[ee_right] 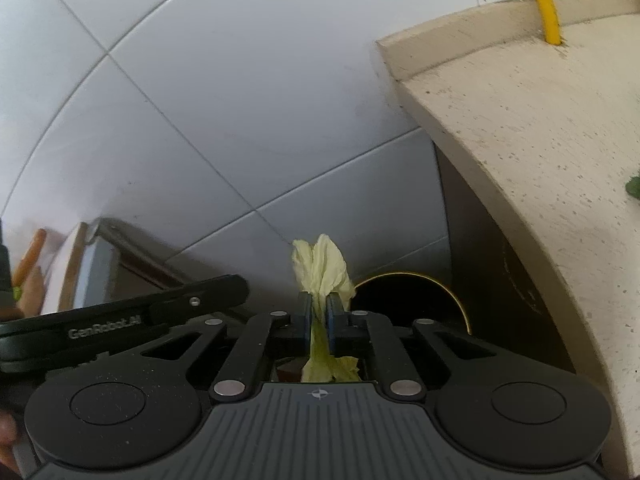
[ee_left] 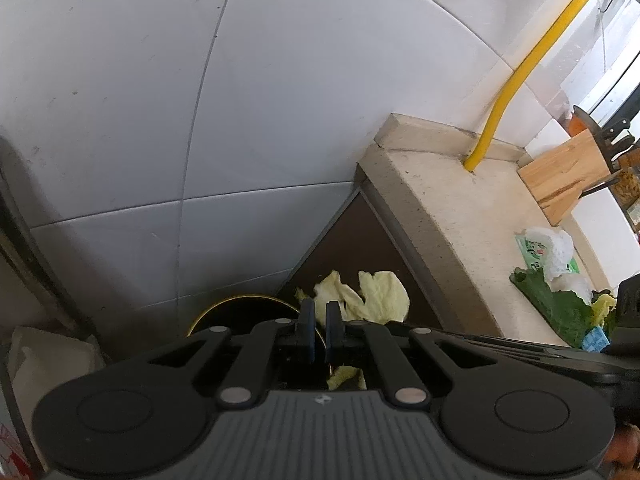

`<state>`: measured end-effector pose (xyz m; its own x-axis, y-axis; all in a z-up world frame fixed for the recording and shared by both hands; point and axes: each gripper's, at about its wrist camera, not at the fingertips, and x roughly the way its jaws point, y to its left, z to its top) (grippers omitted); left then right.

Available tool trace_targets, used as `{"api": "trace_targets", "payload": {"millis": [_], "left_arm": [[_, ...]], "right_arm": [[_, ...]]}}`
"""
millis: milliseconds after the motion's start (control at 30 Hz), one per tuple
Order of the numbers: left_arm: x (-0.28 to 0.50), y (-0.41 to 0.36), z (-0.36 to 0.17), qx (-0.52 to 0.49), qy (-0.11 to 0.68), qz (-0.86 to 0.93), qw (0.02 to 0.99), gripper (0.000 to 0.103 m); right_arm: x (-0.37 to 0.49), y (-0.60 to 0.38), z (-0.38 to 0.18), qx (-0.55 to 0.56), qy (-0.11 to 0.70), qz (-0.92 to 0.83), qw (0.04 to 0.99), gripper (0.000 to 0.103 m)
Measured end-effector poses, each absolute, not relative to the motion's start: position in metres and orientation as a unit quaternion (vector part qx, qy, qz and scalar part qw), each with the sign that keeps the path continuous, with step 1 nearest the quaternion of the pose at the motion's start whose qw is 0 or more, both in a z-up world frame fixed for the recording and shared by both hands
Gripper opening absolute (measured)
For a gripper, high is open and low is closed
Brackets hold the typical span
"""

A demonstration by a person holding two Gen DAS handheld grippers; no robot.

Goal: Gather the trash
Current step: 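Open the right tool to drop the cabbage leaf into the bin, then move both tools back up to the vegetable pile on the counter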

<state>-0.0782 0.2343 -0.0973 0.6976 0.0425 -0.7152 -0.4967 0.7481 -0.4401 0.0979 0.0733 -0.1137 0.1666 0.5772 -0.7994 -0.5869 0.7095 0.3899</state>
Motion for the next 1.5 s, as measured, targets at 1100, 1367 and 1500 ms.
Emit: {"api": "trace_targets", "payload": {"millis": [1100, 1367, 1500], "left_arm": [[-0.079, 0.227, -0.092, -0.279, 0.351, 0.174, 0.877, 0.009], [-0.079, 0.226, -0.092, -0.266, 0.353, 0.182, 0.879, 0.013], [-0.078, 0.224, -0.094, -0.252, 0.359, 0.192, 0.878, 0.013]], "right_arm": [[0.064, 0.027, -0.079, -0.019, 0.469, 0.33, 0.819, 0.044], [0.047, 0.0, -0.063, -0.043, 0.429, 0.31, 0.847, 0.068], [0.041, -0.024, -0.054, -0.04, 0.411, 0.3, 0.86, 0.074]]}}
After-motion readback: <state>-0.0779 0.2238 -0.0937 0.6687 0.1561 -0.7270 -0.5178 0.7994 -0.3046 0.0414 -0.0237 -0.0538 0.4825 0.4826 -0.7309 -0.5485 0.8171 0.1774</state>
